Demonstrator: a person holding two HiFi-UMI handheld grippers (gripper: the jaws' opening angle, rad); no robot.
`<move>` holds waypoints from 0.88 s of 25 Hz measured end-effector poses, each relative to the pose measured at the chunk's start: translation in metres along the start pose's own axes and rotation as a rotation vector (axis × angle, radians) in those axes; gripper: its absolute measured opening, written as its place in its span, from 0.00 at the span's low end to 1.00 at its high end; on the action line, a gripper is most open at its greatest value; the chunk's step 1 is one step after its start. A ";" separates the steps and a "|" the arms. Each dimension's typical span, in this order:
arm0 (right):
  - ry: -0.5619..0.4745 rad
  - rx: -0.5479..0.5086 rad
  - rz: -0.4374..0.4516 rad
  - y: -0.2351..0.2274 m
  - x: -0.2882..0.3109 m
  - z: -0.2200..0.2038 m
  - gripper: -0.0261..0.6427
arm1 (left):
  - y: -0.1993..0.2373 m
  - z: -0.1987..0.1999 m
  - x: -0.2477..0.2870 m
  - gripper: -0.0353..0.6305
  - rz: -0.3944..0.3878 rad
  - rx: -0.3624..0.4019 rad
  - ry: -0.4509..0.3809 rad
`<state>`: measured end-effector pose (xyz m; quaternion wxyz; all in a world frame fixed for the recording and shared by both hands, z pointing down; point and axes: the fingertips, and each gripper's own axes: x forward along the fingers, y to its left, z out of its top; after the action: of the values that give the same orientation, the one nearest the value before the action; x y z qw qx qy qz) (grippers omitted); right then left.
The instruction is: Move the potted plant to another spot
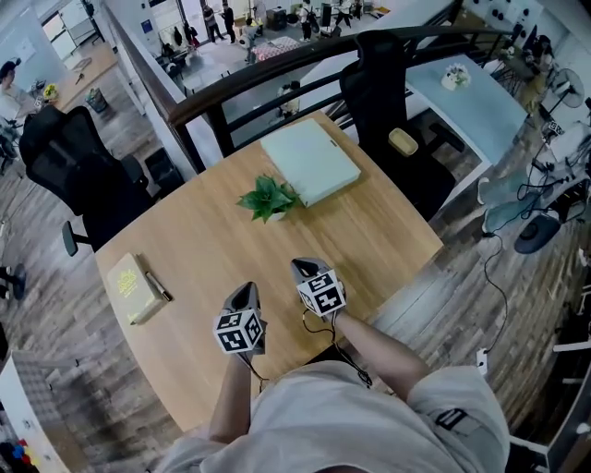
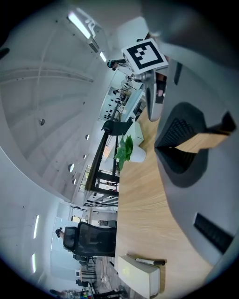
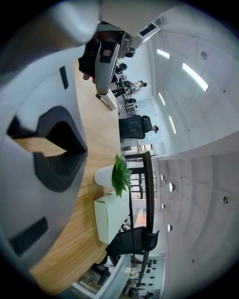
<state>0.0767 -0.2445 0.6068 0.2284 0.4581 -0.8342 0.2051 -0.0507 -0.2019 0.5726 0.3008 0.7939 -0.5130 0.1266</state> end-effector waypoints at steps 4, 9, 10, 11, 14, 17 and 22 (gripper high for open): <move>-0.067 -0.015 -0.014 0.018 -0.023 0.021 0.05 | -0.002 0.016 -0.022 0.07 -0.022 0.013 -0.047; -0.166 -0.038 -0.032 0.035 -0.052 0.054 0.04 | -0.008 0.042 -0.050 0.07 -0.036 0.073 -0.121; -0.184 -0.043 -0.036 0.039 -0.058 0.060 0.05 | -0.010 0.046 -0.056 0.07 -0.037 0.094 -0.134; -0.202 -0.045 -0.040 0.043 -0.064 0.065 0.05 | -0.012 0.050 -0.063 0.07 -0.040 0.113 -0.147; -0.256 -0.047 -0.062 0.050 -0.087 0.078 0.04 | -0.025 0.062 -0.079 0.07 -0.062 0.153 -0.196; -0.295 -0.074 -0.071 0.059 -0.105 0.088 0.05 | -0.037 0.073 -0.092 0.07 -0.074 0.182 -0.249; -0.355 -0.097 -0.044 0.080 -0.120 0.114 0.04 | -0.042 0.095 -0.116 0.07 -0.071 0.227 -0.304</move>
<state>0.0431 -0.1866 0.4353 0.1038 0.4936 -0.8601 0.0756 -0.0749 -0.1610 0.4243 0.1325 0.8502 -0.5069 0.0514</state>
